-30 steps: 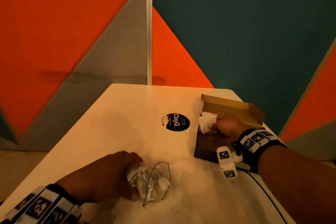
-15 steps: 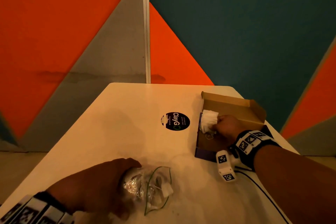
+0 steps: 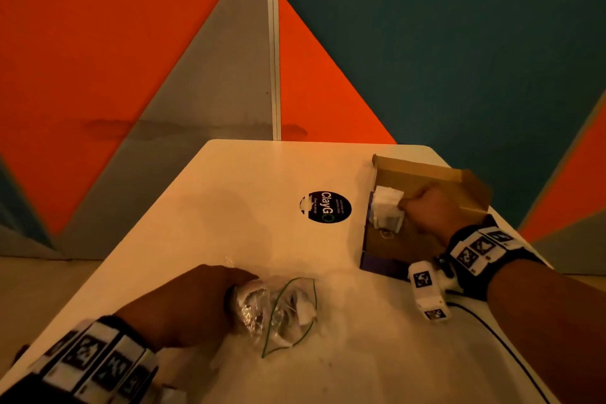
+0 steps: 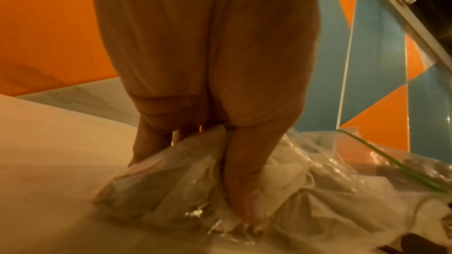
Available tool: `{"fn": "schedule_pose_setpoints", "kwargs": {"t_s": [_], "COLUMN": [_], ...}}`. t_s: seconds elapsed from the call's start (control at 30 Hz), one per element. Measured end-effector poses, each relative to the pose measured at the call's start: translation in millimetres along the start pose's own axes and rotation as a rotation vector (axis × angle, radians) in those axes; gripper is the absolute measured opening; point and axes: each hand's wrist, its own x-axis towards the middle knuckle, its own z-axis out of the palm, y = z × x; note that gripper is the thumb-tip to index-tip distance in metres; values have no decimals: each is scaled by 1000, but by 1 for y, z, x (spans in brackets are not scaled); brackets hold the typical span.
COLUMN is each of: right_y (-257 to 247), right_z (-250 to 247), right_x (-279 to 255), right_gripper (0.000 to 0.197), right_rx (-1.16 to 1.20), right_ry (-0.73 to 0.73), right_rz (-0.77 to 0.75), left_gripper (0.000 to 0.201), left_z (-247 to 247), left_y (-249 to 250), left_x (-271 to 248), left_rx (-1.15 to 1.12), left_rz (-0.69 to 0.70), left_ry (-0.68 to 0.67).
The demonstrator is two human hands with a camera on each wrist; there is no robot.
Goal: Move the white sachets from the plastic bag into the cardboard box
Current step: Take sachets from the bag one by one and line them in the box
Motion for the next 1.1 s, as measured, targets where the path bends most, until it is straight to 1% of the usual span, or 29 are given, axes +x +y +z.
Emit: {"fn": "schedule_pose_setpoints", "kwargs": {"t_s": [0.07,0.13,0.17,0.2,0.3,0.37,0.43,0.5,0.53,0.6,0.63,0.77,0.87,0.93,1.0,1.1], "right_y": [-20,-39,-46,-51,-61,-65,-65,-65,-62,-60,-61,-64,-62,-60,-58,-54], "right_z": [-11,-13,-11,-7,11,24,37,45,49,57,59,61,55,50,47,45], "right_x": [-32,-69,-91,-111,-165,-184,-190,-197,-197,-197,-196,-192,-190,-189,-187,-187], "right_gripper": [13,8,9,10,15,22,29,36,42,51,52,37,37,33,28,27], "right_rx": [-137,-176,-172,-166,-175,-169,-202,-284,-336,-375,-363,-264,-173,-137,-119,-108], "right_ry": [43,11,-46,-135,-448,-541,-532,-438,-396,-371,-372,-382,-386,-395,-395,-401], "right_rz": [-171,-346,-414,-460,-538,-600,-677,-744,-765,-773,-761,-731,-683,-651,-629,-593], "left_gripper": [48,48,49,51,65,74,78,80,80,78,76,73,74,75,74,75], "left_z": [1,1,1,1,3,2,3,3,7,9,9,8,9,9,8,9], "left_y": [0,-1,-2,-3,-1,3,3,1,1,0,-2,-6,-7,-8,-7,-6], "left_x": [-1,0,0,0,1,1,2,-1,0,2,3,4,4,4,4,3], "left_rx": [2,-2,-6,-12,-40,-25,-27,-37,-39,-53,-67,-64,-55,-64,-57,-41], "left_rz": [17,27,27,24,-16,-42,-50,-47,-40,-46,-51,-56,-56,-54,-47,-46], "left_ry": [6,8,12,10,-52,-73,-79,-50,-56,-75,-75,-69,-64,-61,-59,-68]}}
